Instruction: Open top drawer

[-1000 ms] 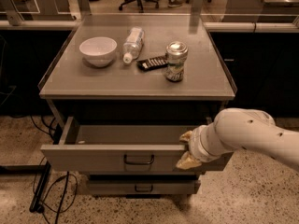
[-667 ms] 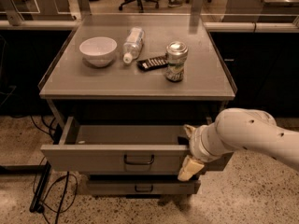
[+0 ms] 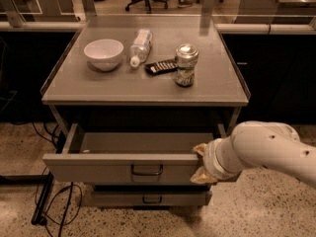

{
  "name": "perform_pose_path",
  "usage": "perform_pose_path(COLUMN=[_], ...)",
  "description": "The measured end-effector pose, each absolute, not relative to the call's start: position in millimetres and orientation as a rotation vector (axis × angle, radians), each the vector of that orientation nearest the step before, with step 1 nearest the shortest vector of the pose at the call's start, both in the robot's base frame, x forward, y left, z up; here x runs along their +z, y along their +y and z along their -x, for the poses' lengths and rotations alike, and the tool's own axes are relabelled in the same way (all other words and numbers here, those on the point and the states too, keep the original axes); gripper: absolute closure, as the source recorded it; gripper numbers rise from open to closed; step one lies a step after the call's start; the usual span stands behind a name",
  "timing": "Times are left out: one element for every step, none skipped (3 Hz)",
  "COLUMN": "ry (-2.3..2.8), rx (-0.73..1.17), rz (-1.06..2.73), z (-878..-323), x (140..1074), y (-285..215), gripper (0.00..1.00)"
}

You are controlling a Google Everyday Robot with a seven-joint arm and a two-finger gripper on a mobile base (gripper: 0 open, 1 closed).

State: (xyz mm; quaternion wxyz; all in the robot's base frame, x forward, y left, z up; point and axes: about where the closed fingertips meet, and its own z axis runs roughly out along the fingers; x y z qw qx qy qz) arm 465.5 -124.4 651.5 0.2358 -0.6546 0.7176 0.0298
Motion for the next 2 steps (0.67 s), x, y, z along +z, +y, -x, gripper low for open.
perform_pose_path(ry=[1.938,1.937], rx=[0.053,0.053], rz=[1.817,1.817], z=[-418.6,-418.0], x=[661.5,666.9], y=[-129.4,-129.4], gripper=[0.74,0.97])
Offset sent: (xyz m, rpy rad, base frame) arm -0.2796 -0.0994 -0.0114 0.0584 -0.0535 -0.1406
